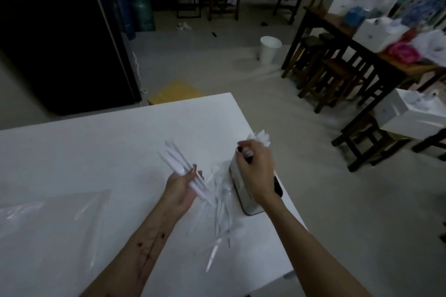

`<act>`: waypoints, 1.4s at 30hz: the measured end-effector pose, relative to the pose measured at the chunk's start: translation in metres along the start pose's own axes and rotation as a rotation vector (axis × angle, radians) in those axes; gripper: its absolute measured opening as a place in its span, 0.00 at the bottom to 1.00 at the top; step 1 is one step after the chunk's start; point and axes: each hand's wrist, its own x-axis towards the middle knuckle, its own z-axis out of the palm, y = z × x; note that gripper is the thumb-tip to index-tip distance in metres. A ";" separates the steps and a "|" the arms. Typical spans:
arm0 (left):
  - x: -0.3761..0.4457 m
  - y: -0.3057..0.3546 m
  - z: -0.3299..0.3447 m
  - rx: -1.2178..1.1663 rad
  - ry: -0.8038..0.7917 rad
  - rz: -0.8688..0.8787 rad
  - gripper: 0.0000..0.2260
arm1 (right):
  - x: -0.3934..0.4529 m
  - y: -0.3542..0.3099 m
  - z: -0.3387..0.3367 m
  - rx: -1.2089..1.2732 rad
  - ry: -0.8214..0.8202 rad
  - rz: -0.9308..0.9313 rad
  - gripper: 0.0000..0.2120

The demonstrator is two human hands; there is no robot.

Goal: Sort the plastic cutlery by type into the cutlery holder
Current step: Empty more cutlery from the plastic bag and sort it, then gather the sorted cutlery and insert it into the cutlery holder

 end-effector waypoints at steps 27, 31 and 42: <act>0.056 -0.071 0.155 0.339 0.231 0.602 0.13 | 0.108 0.084 -0.012 0.089 -0.376 -0.096 0.08; 0.064 -0.061 0.158 0.326 0.280 0.632 0.11 | 0.109 0.082 -0.013 0.132 -0.375 -0.046 0.09; 0.067 -0.080 0.150 0.568 0.197 0.663 0.13 | 0.107 0.079 -0.012 0.165 -0.351 -0.006 0.14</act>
